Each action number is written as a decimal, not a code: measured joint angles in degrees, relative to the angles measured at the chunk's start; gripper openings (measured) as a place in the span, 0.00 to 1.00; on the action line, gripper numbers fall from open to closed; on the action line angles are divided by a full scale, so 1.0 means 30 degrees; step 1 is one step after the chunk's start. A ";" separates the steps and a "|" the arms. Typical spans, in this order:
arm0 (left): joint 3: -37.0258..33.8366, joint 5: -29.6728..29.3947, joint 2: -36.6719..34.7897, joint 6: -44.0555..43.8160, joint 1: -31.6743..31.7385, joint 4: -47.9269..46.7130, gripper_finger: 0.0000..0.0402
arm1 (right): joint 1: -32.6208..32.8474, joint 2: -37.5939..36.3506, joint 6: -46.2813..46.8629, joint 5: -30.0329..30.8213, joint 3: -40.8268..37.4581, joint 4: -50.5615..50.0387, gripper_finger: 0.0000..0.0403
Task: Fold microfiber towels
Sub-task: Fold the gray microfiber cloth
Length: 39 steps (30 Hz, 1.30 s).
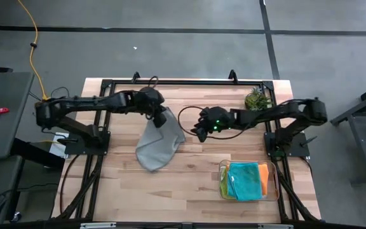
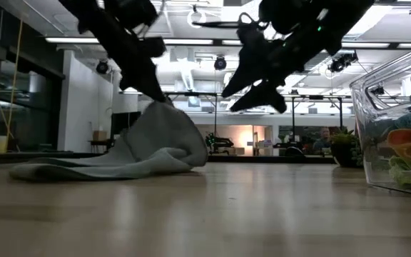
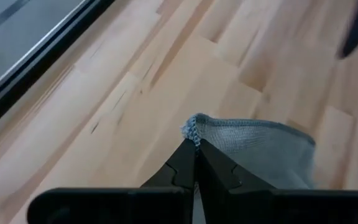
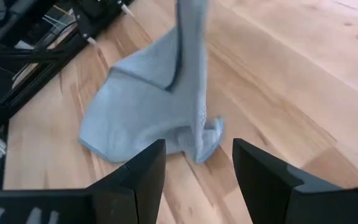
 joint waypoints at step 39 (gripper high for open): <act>-0.0015 -0.2552 -0.3162 -0.6218 -0.2756 -1.0128 0.00 | -0.0526 0.6789 -0.7678 -0.1069 0.0021 0.4731 0.44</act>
